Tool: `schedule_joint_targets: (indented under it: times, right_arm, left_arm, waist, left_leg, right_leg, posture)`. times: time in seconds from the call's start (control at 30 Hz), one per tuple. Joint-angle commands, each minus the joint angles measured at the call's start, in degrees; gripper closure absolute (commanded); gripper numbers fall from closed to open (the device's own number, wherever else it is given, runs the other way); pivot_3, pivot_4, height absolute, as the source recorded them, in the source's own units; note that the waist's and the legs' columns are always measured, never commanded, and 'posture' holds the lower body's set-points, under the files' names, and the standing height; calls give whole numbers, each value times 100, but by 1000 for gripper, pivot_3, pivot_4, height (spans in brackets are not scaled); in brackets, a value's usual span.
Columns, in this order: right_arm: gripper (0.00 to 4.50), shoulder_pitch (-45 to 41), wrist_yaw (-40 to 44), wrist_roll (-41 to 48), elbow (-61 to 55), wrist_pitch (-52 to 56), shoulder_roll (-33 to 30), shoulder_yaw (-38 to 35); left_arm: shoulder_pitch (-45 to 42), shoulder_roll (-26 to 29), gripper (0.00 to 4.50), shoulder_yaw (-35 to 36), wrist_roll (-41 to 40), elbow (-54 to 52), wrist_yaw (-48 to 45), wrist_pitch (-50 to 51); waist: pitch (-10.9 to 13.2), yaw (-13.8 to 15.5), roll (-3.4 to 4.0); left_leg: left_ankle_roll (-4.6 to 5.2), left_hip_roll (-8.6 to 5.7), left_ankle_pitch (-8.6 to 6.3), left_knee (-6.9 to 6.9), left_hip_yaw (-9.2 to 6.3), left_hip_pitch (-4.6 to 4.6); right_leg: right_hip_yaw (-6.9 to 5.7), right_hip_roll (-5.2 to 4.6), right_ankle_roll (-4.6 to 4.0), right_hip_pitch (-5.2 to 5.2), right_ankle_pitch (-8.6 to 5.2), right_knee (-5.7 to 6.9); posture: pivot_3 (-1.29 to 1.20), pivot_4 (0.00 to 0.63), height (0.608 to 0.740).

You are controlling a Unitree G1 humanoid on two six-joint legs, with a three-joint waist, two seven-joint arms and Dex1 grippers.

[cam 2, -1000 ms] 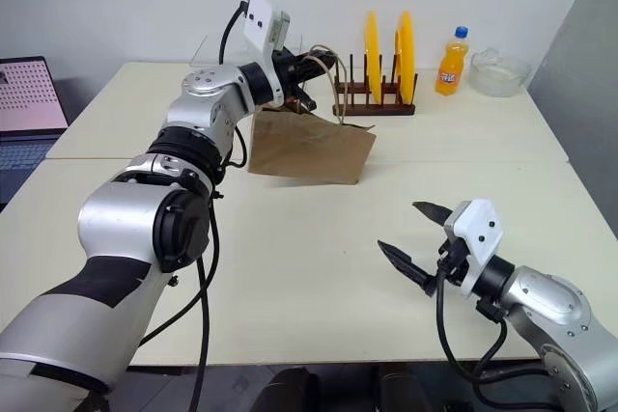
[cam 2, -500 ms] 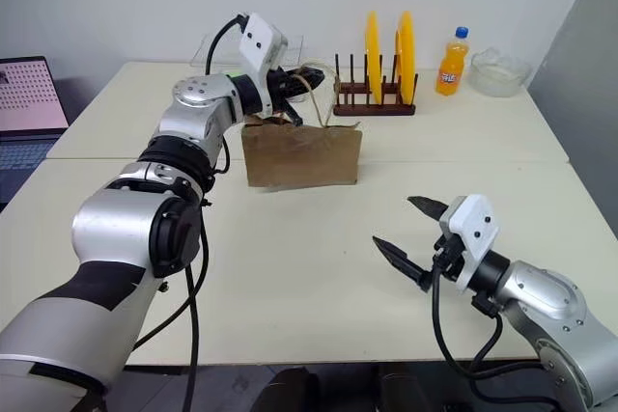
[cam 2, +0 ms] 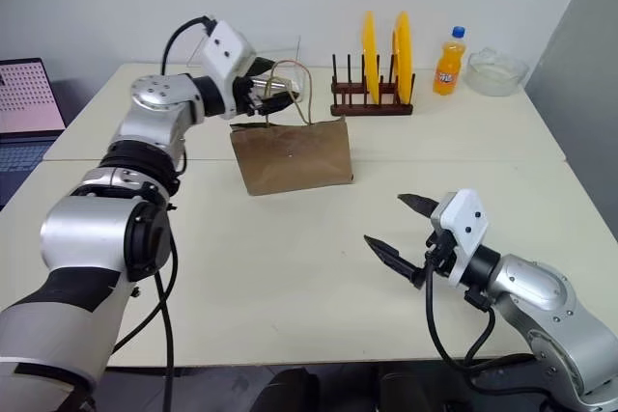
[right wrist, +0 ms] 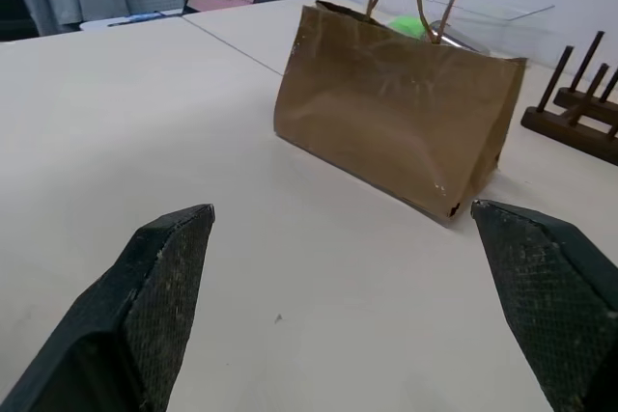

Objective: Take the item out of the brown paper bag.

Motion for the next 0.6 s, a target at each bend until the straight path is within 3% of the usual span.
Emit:
schedule_joint_targets:
  times: [0.03,0.2,0.33,0.43,0.53,0.6]
  right_arm:
    - [0,-250,24,-97,89,-46,2,111]
    - [0,-865,42,-89,473,28,109,277]
    - [0,-1627,153,-75,987,8,202,264]
    - [0,-2305,318,-423,1608,-253,231,440]
    - [605,-3089,410,-806,2477,-504,388,674]
    - [1302,-3715,540,-1142,3263,-799,529,865]
  left_arm:
    - [139,210,770,28,-116,-552,-173,19]
    - [1005,533,770,272,-603,-1931,-561,704]
    - [2379,741,770,684,-1316,-4430,-494,2102]
    - [3796,635,770,1364,-1887,-6851,405,3677]
    - [5134,551,737,1854,-2452,-8782,798,4576]
    - [5889,435,737,2123,-2728,-9709,1117,5058]
  waist:
    - [0,10,0]
    - [0,-10,0]
    - [0,-80,1]
    - [-1,-127,1]
    - [0,-143,2]
    - [-1,-114,1]
  left_leg:
    - [0,0,0,0,0,0]
    - [0,0,0,3,0,0]
    - [-1,4,1,1,-2,0]
    - [-2,4,1,2,-8,0]
    - [-2,4,0,-1,-7,9]
    - [-2,4,1,-1,-8,10]
  right_leg:
    - [0,-1,0,0,0,0]
    - [2,-1,-6,0,3,0]
    - [5,-1,-29,-2,17,2]
    - [7,-3,-30,-1,17,2]
    - [15,-2,-30,-2,17,0]
    - [13,-2,-31,-1,17,2]
  posture:
    - [0,150,740]
    - [0,150,740]
    - [0,150,740]
    - [0,150,740]
    - [0,150,740]
    - [0,150,740]
